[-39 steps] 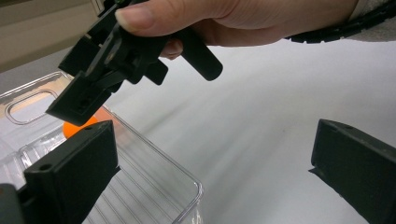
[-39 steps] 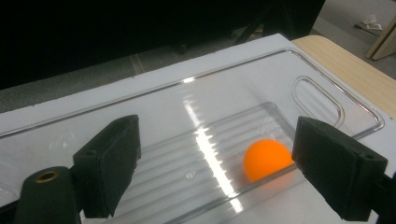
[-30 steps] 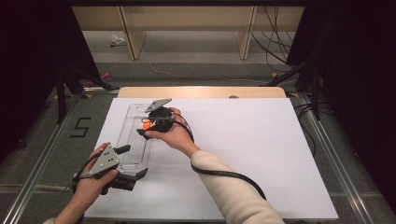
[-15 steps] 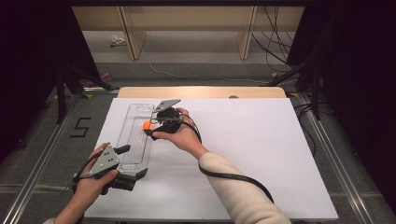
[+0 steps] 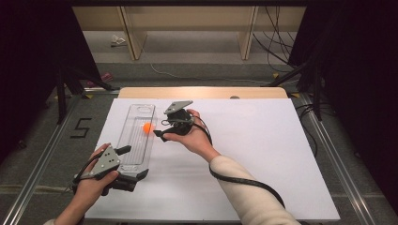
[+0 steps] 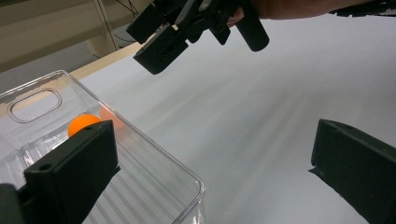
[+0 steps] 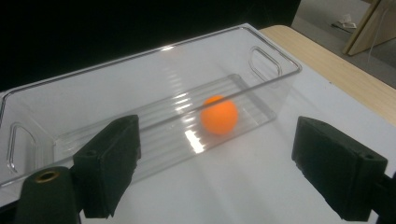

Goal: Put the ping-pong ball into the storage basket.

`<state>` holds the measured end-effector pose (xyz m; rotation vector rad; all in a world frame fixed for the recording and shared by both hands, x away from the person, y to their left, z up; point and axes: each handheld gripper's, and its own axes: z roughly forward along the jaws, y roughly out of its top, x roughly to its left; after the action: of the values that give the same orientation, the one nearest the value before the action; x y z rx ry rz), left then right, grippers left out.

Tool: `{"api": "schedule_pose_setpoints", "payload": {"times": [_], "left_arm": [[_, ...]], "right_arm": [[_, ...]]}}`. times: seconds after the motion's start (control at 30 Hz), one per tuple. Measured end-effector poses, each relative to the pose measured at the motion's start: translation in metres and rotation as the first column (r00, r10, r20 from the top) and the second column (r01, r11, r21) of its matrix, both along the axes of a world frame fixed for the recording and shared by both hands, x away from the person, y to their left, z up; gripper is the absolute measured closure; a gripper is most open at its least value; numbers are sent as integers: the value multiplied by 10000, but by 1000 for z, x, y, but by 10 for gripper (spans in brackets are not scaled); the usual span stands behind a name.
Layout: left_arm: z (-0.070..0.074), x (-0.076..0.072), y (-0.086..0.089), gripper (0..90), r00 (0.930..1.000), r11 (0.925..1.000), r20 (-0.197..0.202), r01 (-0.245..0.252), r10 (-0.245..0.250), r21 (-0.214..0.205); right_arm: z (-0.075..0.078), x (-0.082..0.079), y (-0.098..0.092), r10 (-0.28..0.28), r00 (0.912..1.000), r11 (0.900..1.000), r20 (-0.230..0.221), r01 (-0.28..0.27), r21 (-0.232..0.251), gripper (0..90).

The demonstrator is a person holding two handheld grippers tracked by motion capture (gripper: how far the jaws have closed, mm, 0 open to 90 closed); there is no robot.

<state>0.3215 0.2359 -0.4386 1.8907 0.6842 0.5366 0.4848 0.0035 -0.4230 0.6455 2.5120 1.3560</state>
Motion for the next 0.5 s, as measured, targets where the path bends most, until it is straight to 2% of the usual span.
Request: {"api": "schedule_pose_setpoints", "payload": {"times": [0.5], "left_arm": [[0, 0, 0, 0, 10000, 10000, -5, -30, 30, -2]], "right_arm": [[-2, -8, -29, -336, 9994, 9994, -11, 336, 8, 165]]}}
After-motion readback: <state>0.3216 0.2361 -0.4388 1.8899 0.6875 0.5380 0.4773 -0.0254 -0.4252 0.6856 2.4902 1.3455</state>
